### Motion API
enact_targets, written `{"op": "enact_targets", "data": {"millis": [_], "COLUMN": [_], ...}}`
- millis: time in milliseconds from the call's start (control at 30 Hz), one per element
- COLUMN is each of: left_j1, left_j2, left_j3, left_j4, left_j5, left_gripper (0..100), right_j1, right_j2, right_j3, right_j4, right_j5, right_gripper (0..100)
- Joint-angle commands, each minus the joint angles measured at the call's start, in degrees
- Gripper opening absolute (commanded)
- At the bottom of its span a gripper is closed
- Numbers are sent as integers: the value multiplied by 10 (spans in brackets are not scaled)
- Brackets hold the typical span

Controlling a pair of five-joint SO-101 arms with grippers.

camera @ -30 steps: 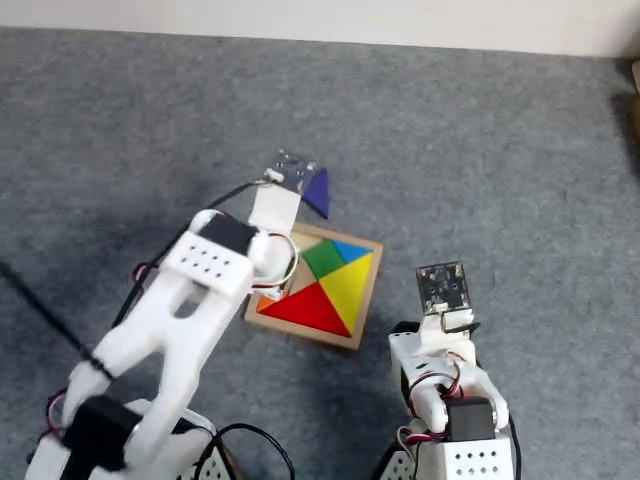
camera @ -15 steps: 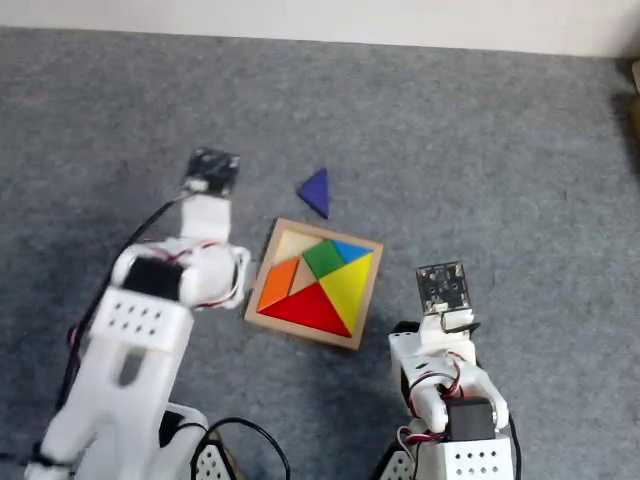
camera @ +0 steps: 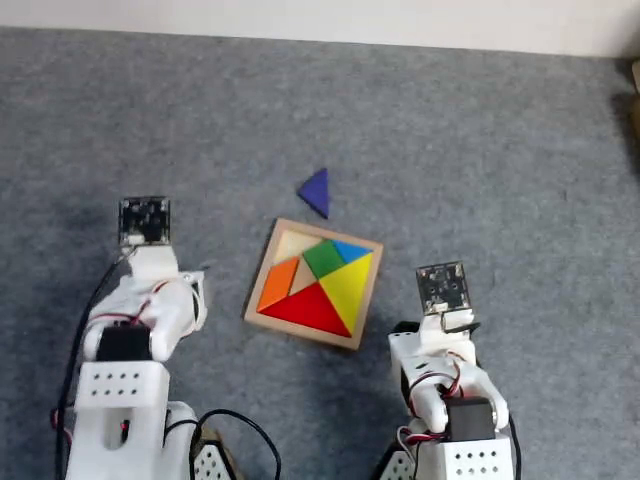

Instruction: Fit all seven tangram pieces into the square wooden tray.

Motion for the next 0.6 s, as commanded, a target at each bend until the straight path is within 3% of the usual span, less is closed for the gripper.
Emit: {"op": "enact_targets", "data": {"millis": [0, 367, 567], "left_j1": [-16, -15, -14], "left_j2": [-55, -179, -224], "left_j3": [37, 95, 119], "left_j4": [-34, -33, -33], "left_j5": [-3, -3, -3], "left_gripper": [204, 204, 204], "right_j1": [3, 9, 34], "right_j2": [-5, -6, 0], "right_j3": [61, 51, -59], "right_j4": [3, 38, 16], "right_j5": [-4, -2, -4], "right_gripper": [5, 5, 4]}}
